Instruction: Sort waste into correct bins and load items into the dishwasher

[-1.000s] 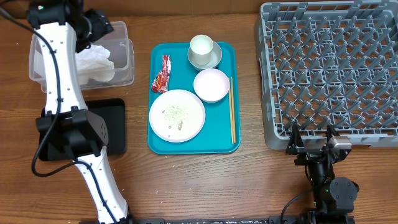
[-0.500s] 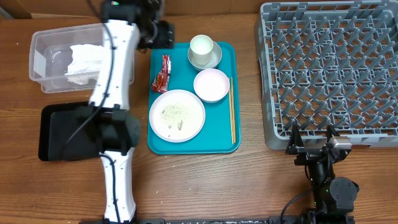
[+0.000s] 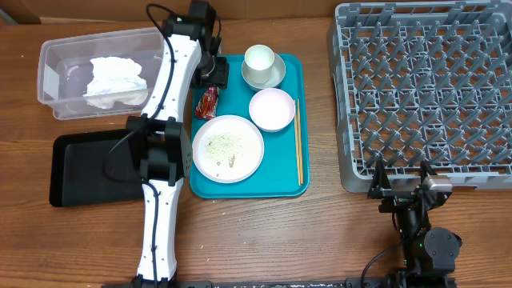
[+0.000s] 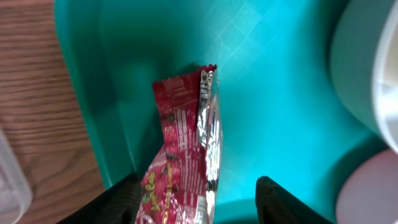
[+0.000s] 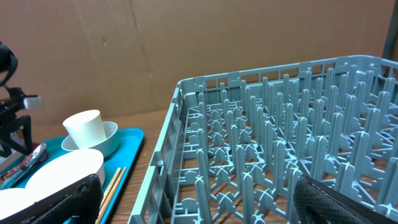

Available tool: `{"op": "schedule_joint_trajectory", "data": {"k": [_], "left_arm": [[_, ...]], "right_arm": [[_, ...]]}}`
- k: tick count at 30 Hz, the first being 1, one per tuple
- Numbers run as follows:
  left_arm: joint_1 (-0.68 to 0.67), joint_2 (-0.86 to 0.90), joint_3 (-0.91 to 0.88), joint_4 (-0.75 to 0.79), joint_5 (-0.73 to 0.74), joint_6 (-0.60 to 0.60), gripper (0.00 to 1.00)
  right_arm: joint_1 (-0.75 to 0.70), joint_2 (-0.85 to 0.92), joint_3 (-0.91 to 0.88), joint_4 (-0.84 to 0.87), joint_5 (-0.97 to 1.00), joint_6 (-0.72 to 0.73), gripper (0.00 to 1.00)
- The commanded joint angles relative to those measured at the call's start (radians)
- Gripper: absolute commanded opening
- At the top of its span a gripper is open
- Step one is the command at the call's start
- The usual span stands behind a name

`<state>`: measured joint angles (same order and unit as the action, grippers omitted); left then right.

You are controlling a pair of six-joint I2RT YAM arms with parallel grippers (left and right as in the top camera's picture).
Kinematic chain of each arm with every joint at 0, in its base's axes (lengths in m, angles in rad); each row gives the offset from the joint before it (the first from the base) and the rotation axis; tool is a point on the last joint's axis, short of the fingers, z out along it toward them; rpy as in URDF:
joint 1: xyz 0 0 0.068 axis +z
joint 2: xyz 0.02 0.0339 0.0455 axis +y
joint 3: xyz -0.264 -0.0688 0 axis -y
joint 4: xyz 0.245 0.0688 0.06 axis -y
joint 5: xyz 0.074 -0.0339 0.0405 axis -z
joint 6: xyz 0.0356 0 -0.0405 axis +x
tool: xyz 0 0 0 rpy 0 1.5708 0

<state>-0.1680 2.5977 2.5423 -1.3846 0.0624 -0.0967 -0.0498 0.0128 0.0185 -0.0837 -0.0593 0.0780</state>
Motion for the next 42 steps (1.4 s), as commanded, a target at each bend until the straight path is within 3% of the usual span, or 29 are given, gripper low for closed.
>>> {"op": "schedule_joint_trajectory", "data": {"k": [1,10,16,18,19,30,36,42], "left_arm": [[0.000,0.060,0.011,0.001,-0.015,0.003,0.66],[0.000,0.084,0.011,0.003,-0.029,0.003,0.66],[0.000,0.084,0.011,0.012,-0.029,0.003,0.34],[0.000,0.084,0.011,0.008,-0.029,0.003,0.08],[0.000,0.083,0.014,0.006,-0.029,0.003,0.04],[0.094,-0.104,0.174,-0.055,-0.029,-0.187,0.04],[0.218,-0.250,0.198,-0.036,-0.043,-0.306,0.04],[0.343,-0.255,0.170,-0.015,-0.071,-0.467,0.04]], "right_arm": [[0.005,-0.010,-0.011,0.003,0.010,0.000,1.00],[0.005,-0.010,-0.010,0.003,0.010,0.000,1.00],[0.005,-0.010,-0.011,0.003,0.010,0.000,1.00],[0.005,-0.010,-0.011,0.003,0.010,0.000,1.00],[0.005,-0.010,-0.011,0.003,0.010,0.000,1.00],[0.005,-0.010,-0.011,0.003,0.010,0.000,1.00],[0.005,-0.010,-0.011,0.003,0.010,0.000,1.00],[0.005,-0.010,-0.011,0.003,0.010,0.000,1.00]]}}
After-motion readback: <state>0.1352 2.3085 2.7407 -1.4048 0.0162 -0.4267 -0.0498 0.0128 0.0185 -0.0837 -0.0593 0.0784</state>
